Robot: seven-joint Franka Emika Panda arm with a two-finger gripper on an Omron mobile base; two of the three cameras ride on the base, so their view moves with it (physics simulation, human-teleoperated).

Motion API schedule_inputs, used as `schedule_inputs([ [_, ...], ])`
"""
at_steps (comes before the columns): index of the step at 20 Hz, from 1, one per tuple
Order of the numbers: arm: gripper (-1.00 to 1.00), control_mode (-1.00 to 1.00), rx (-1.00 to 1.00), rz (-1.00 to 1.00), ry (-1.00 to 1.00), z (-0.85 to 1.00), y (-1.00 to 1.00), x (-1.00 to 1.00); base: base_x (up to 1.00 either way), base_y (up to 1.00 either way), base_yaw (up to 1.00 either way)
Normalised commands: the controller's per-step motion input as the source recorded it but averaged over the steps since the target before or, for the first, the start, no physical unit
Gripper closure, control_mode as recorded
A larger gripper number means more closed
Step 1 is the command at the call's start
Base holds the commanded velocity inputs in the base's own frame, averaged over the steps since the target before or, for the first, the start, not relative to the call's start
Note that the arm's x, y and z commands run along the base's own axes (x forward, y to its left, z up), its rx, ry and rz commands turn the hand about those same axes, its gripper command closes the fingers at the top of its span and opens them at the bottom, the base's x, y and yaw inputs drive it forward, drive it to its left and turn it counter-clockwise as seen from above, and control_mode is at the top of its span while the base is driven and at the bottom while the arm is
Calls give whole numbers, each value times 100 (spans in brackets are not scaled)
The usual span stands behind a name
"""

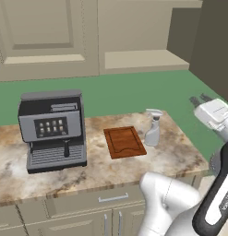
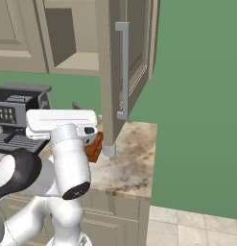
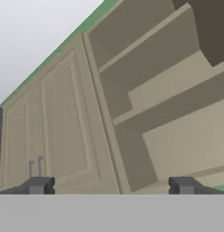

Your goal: Grab the spray bottle from the cabinet, then place it next to the cutting board for sanitizing. Then grab the dish brush from the countertop next to the sink and place it next to the cutting board.

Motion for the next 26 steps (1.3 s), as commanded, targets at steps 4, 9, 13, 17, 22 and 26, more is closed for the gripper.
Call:
schedule_inputs([
  [4,-100,-100,-6,-26,30,100,41,-38,0,0,0],
  [9,-100,-100,-9,-32,38,59,17,-27,0,0,0],
  [13,-100,-100,-18,-25,36,10,0,-2,0,0,0],
  [17,-100,-100,-13,-10,34,15,0,-28,0,0,0],
  [22,-100,-100,-12,-10,41,3,0,-30,0,0,0],
  [26,-100,-100,-4,-1,29,-23,0,-33,0,0,0],
])
